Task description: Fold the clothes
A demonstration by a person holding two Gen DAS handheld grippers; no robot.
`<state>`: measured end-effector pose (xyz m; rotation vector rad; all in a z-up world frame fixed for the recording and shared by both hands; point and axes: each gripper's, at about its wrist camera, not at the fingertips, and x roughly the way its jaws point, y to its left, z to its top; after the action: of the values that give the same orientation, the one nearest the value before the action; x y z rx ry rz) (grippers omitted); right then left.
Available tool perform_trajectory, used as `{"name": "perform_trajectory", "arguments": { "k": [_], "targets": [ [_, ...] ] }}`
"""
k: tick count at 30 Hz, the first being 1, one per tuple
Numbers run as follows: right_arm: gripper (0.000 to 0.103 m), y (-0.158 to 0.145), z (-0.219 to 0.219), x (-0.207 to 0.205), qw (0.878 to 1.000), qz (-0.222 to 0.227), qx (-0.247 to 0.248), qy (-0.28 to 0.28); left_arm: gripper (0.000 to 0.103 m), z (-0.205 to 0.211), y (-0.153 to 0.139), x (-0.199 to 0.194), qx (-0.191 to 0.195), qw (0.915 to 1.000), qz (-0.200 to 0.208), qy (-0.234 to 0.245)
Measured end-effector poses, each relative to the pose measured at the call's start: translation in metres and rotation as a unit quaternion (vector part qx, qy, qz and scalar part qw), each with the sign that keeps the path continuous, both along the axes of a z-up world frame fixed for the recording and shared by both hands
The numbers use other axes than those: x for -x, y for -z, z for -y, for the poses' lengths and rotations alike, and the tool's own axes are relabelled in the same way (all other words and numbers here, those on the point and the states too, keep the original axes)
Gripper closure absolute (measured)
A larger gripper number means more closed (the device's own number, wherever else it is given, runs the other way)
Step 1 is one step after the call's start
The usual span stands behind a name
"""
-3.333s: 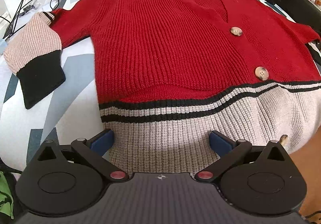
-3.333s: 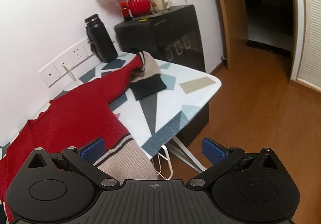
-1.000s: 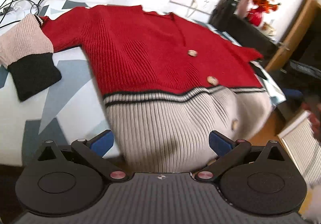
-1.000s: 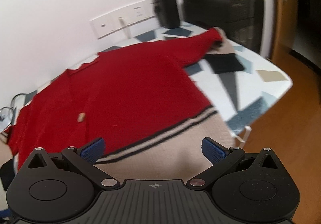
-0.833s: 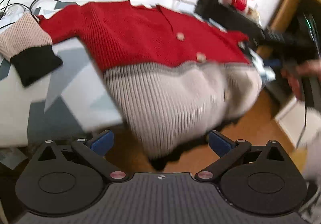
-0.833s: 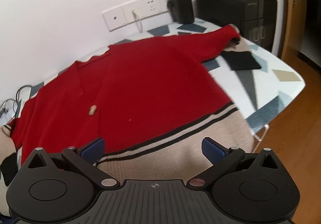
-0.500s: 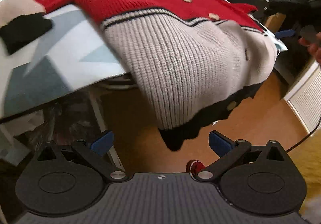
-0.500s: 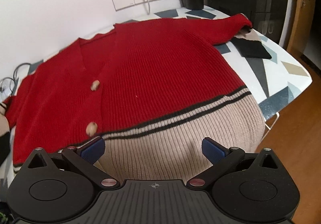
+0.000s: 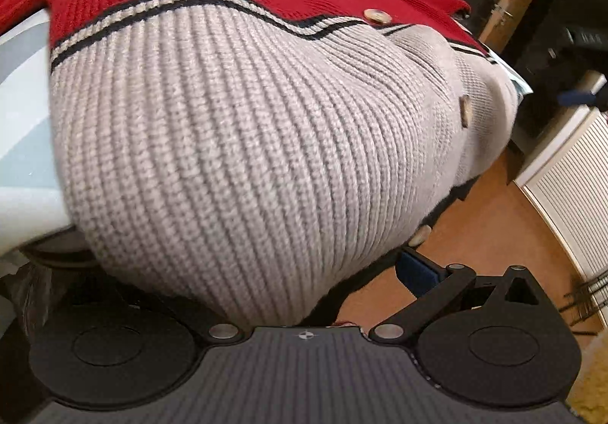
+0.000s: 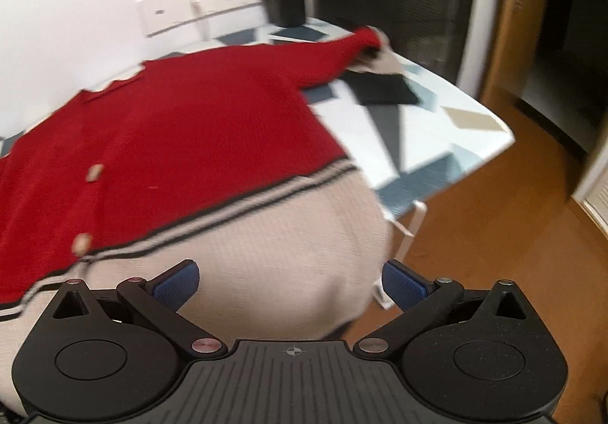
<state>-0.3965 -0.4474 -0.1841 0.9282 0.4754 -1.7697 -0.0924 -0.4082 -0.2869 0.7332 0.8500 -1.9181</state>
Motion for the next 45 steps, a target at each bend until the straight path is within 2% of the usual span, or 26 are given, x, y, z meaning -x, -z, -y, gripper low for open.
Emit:
{"name": "perform_trajectory", "arguments": {
  "k": [5,8,10,16,20,25,28,32,35,37,39,40,42,44,45],
  "targets": [
    [0.001,0.027,-0.014,0.036,1.000,-0.002,-0.018,-0.007,0.012,-0.004,0.001,0.007,-0.005,0.9996,0.023,-0.016],
    [0.001,0.045,-0.022,0.051,0.999,-0.004,-0.012,-0.039,0.028,-0.007,-0.001,0.011,-0.007,0.9990,0.034,-0.028],
    [0.001,0.056,-0.026,0.056,0.998,0.002,0.001,-0.070,0.044,-0.007,-0.003,0.013,-0.016,0.9980,0.037,-0.048],
    [0.001,0.087,-0.016,0.063,0.983,0.017,0.031,-0.183,0.065,-0.005,-0.007,0.021,-0.058,0.9891,0.033,-0.131],
    [0.001,0.106,-0.009,0.070,0.969,0.048,0.050,-0.237,0.071,-0.008,-0.015,0.035,-0.067,0.9821,0.065,-0.163],
    [0.001,0.125,0.001,0.083,0.955,0.092,0.059,-0.276,0.078,-0.021,-0.022,0.047,-0.066,0.9712,0.080,-0.215],
    [0.001,0.132,0.009,0.095,0.943,0.115,0.065,-0.304,0.081,-0.030,-0.026,0.051,-0.062,0.9636,0.075,-0.249],
    [0.001,0.133,0.014,0.098,0.923,0.101,0.072,-0.365,0.085,-0.038,-0.034,0.052,-0.055,0.9544,0.072,-0.284],
    [0.001,0.135,0.024,0.100,0.916,0.107,0.071,-0.380,0.086,-0.034,-0.042,0.054,-0.044,0.9496,0.075,-0.301],
    [0.005,0.134,0.028,0.097,0.911,0.114,0.067,-0.391,0.088,-0.041,-0.045,0.057,-0.038,0.9471,0.075,-0.310],
    [0.023,0.130,0.034,0.094,0.901,0.126,0.064,-0.411,0.089,-0.043,-0.048,0.057,-0.030,0.9451,0.069,-0.318],
    [0.028,0.127,0.036,0.093,0.895,0.132,0.062,-0.421,0.089,-0.044,-0.049,0.057,-0.026,0.9440,0.066,-0.322],
    [0.051,0.122,0.039,0.092,0.885,0.146,0.060,-0.438,0.089,-0.046,-0.050,0.057,-0.022,0.9414,0.059,-0.331],
    [0.063,0.116,0.041,0.096,0.879,0.169,0.054,-0.444,0.089,-0.049,-0.048,0.056,-0.016,0.9391,0.053,-0.339],
    [0.064,0.115,0.041,0.098,0.878,0.173,0.051,-0.443,0.089,-0.050,-0.048,0.055,-0.014,0.9381,0.047,-0.343]
  ]
}}
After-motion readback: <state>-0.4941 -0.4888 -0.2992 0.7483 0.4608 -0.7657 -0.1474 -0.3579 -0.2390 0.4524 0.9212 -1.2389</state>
